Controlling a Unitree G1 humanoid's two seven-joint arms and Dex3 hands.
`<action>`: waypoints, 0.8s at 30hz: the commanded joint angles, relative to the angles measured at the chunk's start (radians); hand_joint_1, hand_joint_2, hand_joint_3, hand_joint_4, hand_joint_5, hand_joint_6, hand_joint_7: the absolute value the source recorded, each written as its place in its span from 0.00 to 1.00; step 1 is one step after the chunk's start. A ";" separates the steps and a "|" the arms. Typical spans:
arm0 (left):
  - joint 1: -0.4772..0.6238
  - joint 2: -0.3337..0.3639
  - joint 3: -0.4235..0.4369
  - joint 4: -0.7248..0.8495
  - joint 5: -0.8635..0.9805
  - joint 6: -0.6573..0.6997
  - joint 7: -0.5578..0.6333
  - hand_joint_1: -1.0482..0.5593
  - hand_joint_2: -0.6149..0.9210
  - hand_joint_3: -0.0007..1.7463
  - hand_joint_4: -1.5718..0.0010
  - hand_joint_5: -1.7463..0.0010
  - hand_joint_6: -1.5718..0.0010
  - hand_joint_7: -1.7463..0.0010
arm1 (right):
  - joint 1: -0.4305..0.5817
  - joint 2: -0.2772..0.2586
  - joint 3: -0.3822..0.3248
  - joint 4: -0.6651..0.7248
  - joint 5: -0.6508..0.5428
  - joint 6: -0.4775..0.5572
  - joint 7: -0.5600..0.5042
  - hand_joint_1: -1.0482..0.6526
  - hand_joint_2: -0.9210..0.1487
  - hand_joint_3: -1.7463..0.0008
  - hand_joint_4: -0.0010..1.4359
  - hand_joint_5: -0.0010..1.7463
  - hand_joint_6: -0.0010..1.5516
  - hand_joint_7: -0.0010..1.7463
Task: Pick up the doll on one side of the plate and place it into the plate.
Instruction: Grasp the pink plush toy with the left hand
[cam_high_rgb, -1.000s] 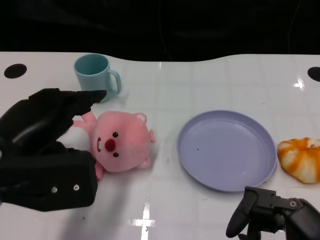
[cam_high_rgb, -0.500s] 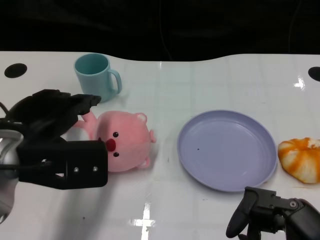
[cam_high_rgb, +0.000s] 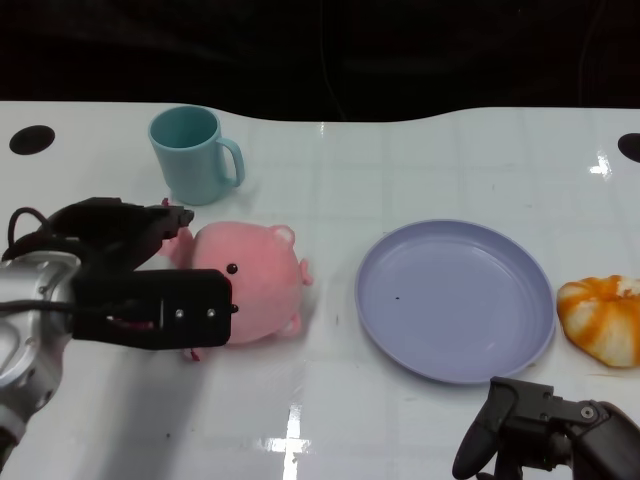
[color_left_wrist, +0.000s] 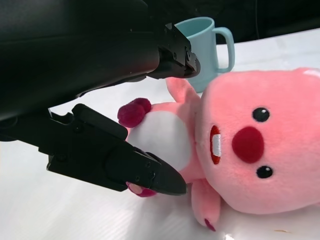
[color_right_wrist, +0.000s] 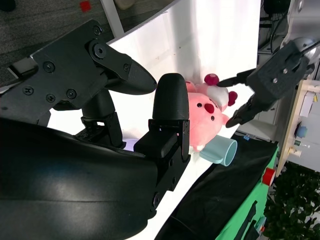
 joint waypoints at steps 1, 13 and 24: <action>-0.054 -0.025 -0.035 0.118 0.019 -0.008 0.026 0.25 0.99 0.00 0.98 0.89 0.86 0.99 | 0.007 -0.004 -0.002 -0.018 0.006 0.002 -0.002 0.50 0.37 0.37 0.47 0.98 0.40 0.77; -0.207 -0.141 -0.146 0.550 0.037 -0.094 0.146 0.26 1.00 0.00 0.92 0.94 0.83 0.99 | 0.035 -0.010 0.003 -0.046 -0.003 -0.010 -0.001 0.50 0.36 0.38 0.46 0.97 0.40 0.77; -0.258 -0.219 -0.180 0.799 0.007 -0.153 0.199 0.28 1.00 0.01 0.85 0.95 0.76 0.98 | 0.048 -0.011 0.006 -0.070 -0.003 0.001 -0.002 0.49 0.37 0.38 0.47 0.97 0.40 0.77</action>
